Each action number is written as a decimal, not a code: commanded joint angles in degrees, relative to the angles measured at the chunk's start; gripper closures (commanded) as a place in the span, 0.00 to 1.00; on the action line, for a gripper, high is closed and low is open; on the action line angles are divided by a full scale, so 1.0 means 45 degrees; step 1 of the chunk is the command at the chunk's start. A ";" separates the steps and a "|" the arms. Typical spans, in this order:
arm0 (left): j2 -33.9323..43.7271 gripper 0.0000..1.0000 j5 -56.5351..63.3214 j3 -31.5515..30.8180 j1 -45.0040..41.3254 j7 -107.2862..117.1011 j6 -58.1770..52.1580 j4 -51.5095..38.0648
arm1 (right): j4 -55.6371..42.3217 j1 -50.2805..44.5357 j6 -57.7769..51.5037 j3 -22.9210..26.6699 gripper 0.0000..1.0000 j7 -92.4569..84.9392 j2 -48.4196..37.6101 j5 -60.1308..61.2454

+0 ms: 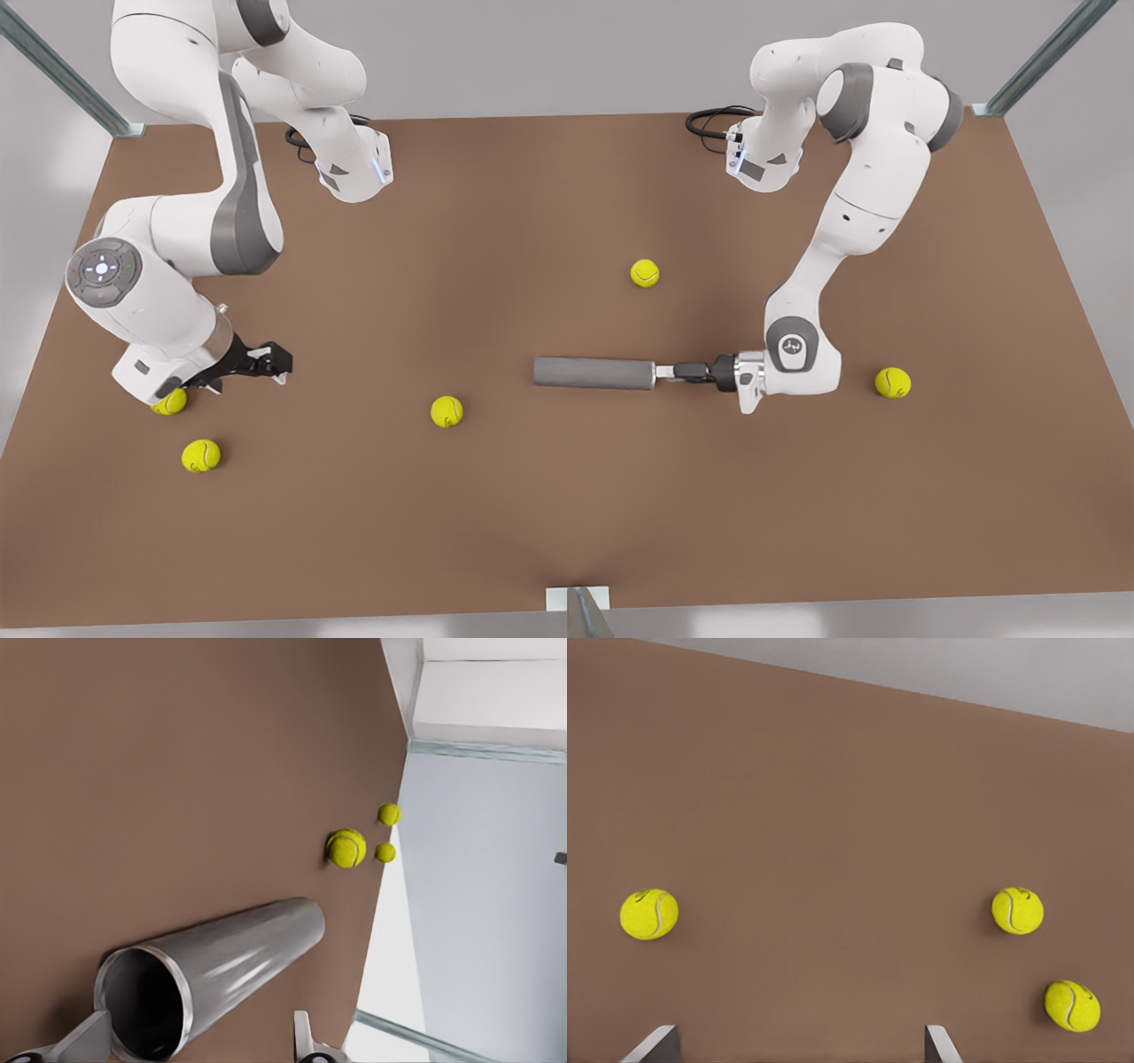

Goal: Put the tennis tube upright

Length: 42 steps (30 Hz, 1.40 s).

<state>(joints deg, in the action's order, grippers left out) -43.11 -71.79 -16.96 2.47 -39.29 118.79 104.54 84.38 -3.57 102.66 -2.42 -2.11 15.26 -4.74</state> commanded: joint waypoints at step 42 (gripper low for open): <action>-0.0419 0.03 -0.4145 -0.1836 -0.0021 -0.0703 0.0907 -0.0068 | -0.0020 -0.0300 0.0330 -0.0009 0.00 0.0488 0.0203 -0.0041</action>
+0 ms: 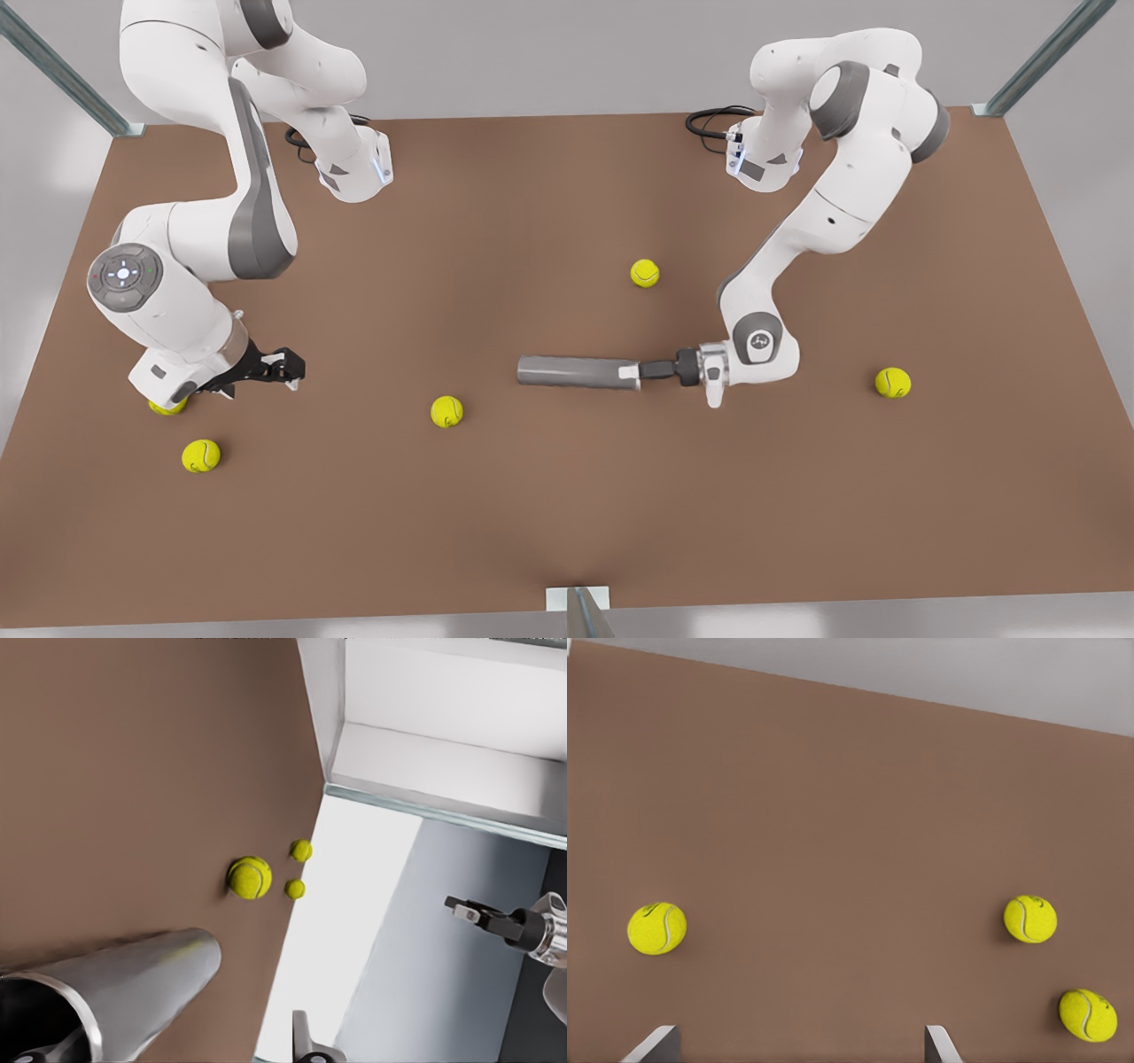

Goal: Put the tennis tube upright

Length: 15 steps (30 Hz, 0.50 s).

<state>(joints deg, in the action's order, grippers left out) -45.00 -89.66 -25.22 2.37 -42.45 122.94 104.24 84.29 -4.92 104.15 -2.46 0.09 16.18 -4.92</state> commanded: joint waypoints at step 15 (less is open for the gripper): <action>0.0079 0.75 -0.0173 -0.0256 -0.0077 -0.0098 0.0922 0.0000 | 0.0019 0.0039 -0.0039 0.0000 0.00 -0.0020 0.0077 0.0000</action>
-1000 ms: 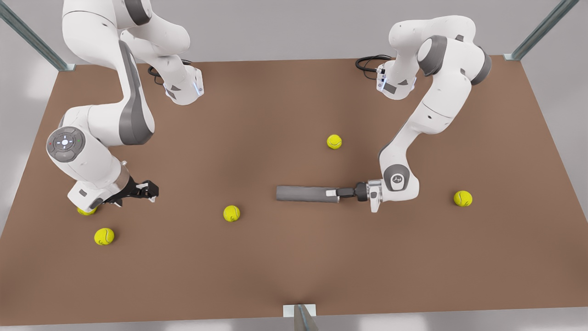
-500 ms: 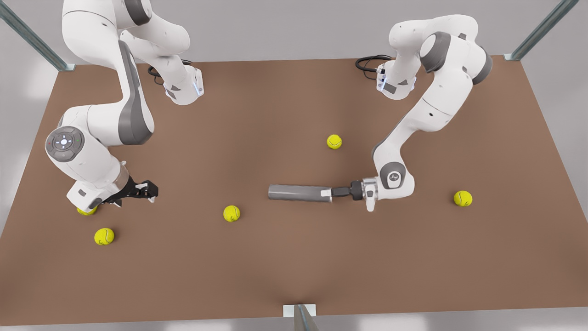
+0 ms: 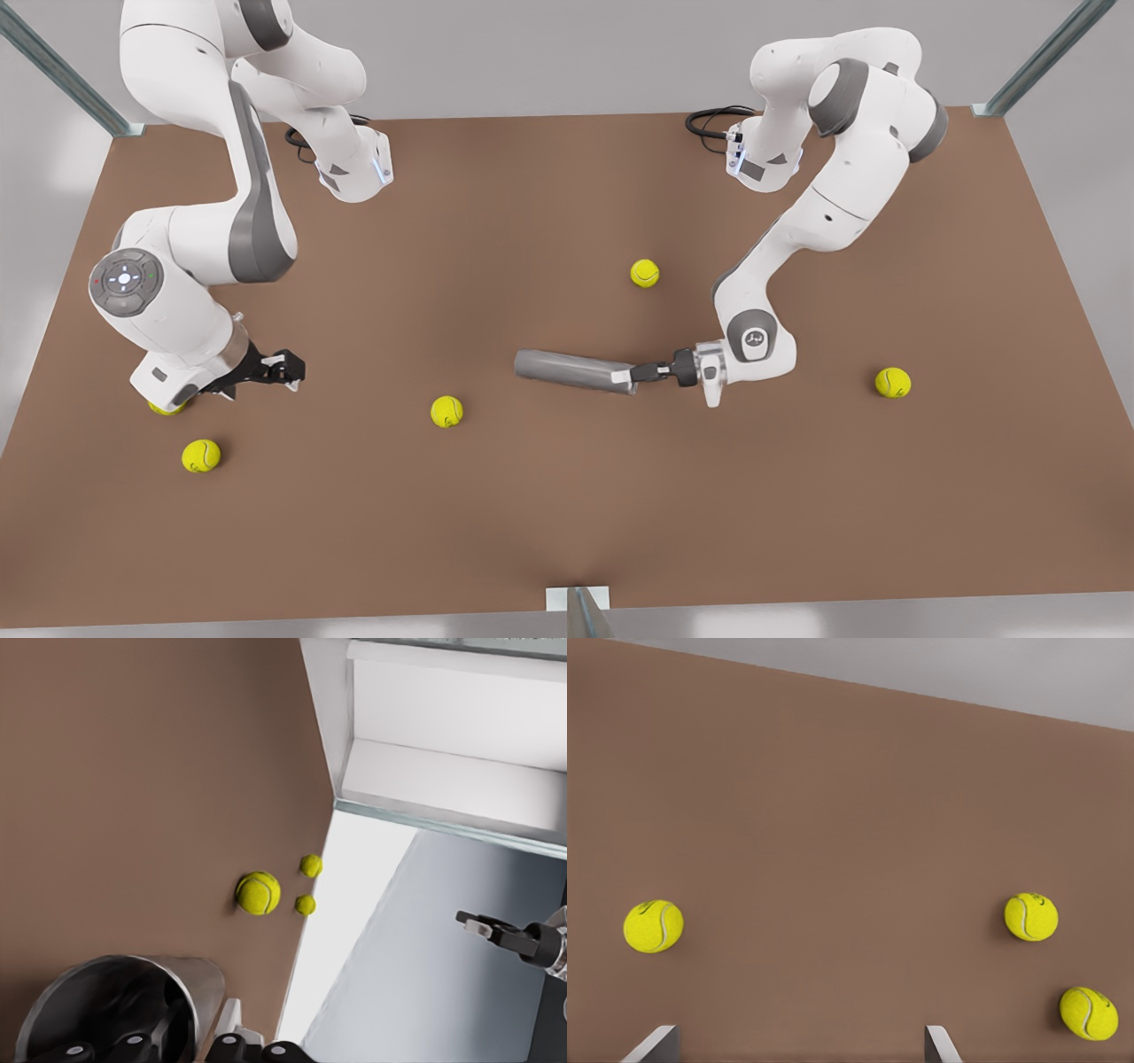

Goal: Put the tennis tube upright

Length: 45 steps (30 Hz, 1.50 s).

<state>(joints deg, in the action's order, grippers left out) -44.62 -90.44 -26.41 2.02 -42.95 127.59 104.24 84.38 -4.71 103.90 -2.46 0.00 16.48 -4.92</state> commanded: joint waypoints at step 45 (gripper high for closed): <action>0.4056 0.79 1.0056 -0.0616 0.2401 1.3020 -0.0872 -0.1309 | 0.0000 0.0050 -0.0080 0.0000 0.00 -0.0020 0.0029 0.0000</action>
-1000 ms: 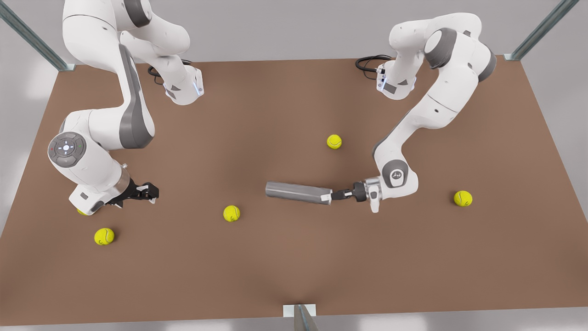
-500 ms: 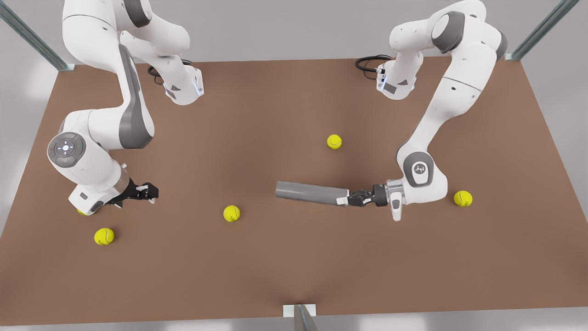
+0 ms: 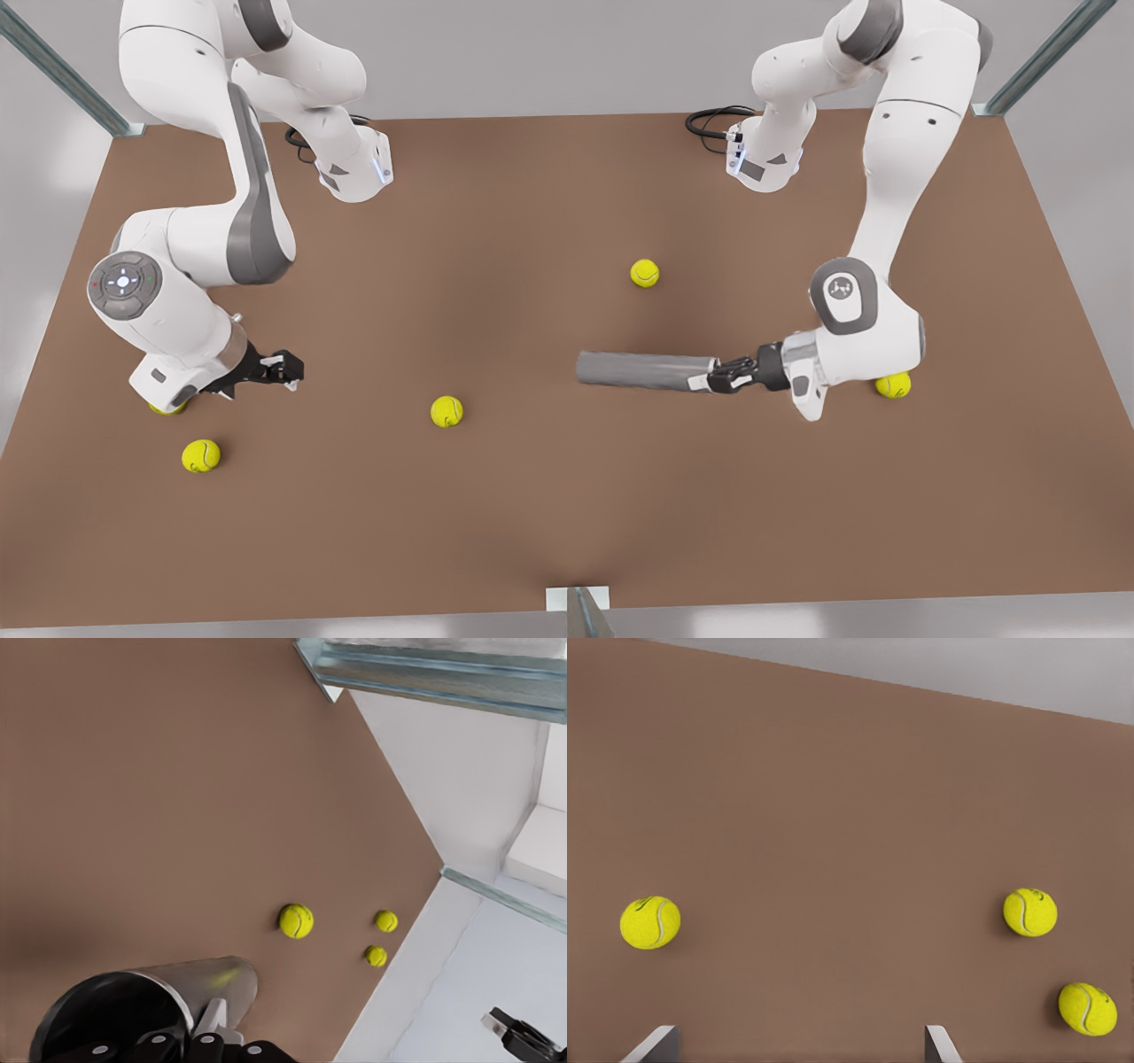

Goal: Put the tennis tube upright

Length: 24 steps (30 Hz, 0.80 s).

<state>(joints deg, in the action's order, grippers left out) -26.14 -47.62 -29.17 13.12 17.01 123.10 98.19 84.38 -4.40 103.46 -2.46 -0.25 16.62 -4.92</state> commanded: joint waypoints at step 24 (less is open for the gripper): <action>0.0418 0.79 0.9273 -0.0001 0.0346 0.3135 -0.2864 -0.2503 | -0.0078 -0.0018 0.0134 0.0000 0.00 0.0016 0.0096 -0.0019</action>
<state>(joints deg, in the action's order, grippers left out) -24.26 -8.63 -29.31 14.65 31.38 109.83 86.92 84.02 -4.53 104.06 -2.46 -0.18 17.14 -5.01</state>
